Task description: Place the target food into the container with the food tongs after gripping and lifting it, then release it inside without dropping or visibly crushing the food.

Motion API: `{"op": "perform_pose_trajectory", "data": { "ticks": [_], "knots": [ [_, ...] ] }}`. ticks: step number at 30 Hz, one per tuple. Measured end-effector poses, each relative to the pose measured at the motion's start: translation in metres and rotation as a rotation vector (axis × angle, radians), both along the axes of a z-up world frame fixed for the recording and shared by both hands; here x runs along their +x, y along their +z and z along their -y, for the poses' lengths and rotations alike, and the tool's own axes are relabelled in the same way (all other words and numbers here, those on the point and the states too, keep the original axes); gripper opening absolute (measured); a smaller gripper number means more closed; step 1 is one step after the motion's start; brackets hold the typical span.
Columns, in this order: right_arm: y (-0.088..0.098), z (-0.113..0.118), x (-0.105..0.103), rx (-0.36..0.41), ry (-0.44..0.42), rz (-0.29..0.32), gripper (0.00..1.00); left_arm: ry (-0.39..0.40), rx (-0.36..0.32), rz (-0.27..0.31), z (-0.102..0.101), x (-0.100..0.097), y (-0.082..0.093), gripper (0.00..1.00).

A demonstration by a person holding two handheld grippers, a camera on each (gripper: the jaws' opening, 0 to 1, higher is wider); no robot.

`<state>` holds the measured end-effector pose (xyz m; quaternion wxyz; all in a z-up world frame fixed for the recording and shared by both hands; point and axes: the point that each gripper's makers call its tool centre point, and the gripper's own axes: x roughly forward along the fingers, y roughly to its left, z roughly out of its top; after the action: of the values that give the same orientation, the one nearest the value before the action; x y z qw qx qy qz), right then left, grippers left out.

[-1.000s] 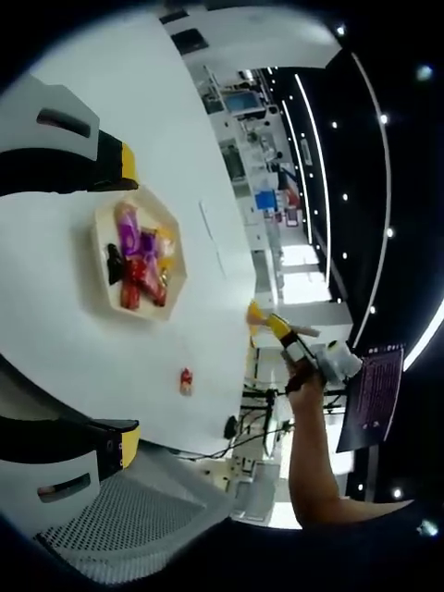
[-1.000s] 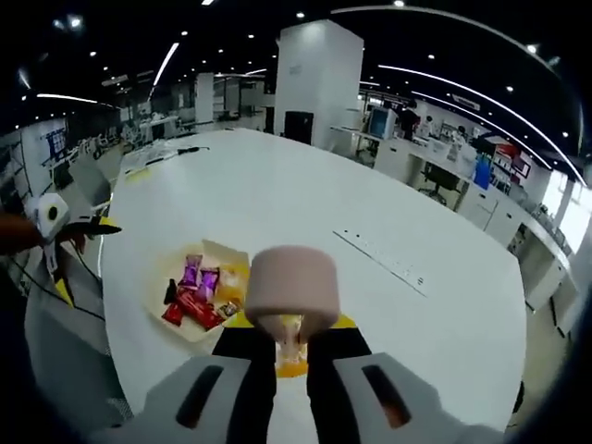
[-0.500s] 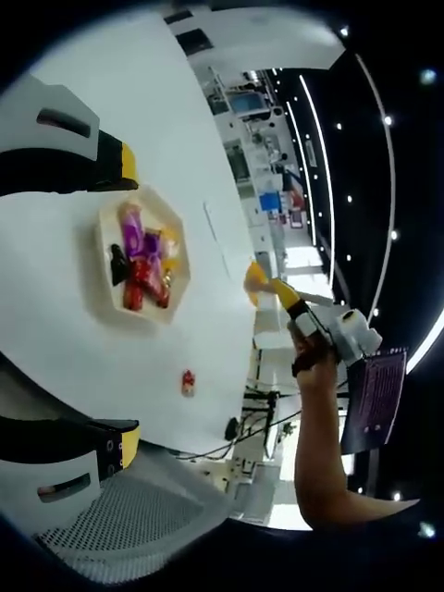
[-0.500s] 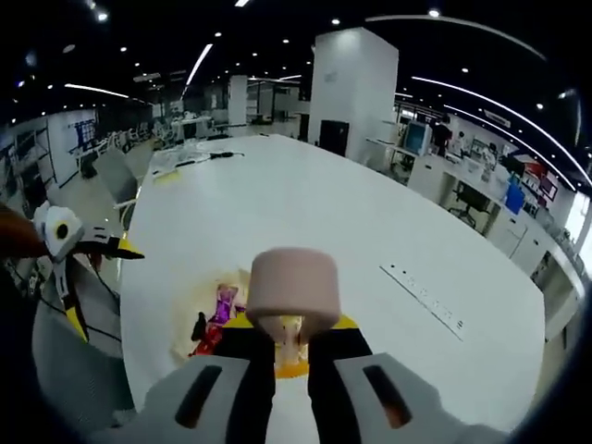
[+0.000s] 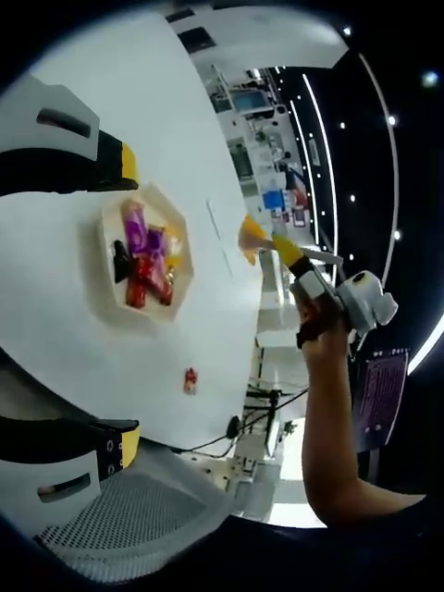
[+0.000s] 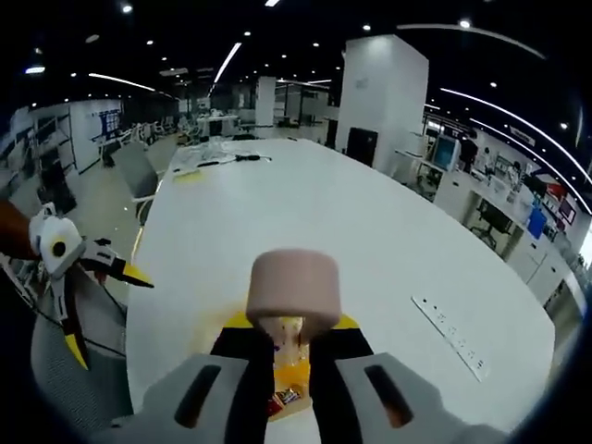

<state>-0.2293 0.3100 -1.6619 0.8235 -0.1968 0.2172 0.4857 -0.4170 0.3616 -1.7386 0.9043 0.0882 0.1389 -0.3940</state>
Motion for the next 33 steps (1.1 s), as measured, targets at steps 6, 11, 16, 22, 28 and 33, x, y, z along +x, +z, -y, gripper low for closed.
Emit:
{"op": "perform_pose_trajectory", "data": {
  "ticks": [6, 11, 16, 22, 28, 33],
  "knots": [
    [-0.001, -0.025, 0.001, -0.004, 0.027, 0.012, 0.13, 0.0, 0.002, 0.001, 0.0, 0.0, 0.0, 1.0],
    [-0.006, -0.038, 0.0, -0.008, 0.048, 0.011, 0.13, 0.001, 0.006, 0.005, 0.0, 0.0, 0.0, 1.0],
    [-0.011, -0.039, 0.001, -0.008, 0.052, 0.016, 0.15, 0.012, -0.003, 0.01, -0.002, 0.002, 0.002, 1.0],
    [-0.014, -0.034, -0.001, -0.007, 0.054, 0.011, 0.17, 0.011, -0.001, 0.01, -0.002, 0.002, 0.002, 1.0],
    [-0.007, -0.03, -0.002, 0.012, 0.049, 0.016, 0.18, 0.007, -0.001, 0.003, -0.001, 0.001, 0.0, 1.0],
    [-0.002, -0.025, -0.004, 0.041, 0.057, 0.027, 0.19, 0.019, -0.011, 0.009, -0.003, 0.003, 0.003, 1.0]
  ]
}}
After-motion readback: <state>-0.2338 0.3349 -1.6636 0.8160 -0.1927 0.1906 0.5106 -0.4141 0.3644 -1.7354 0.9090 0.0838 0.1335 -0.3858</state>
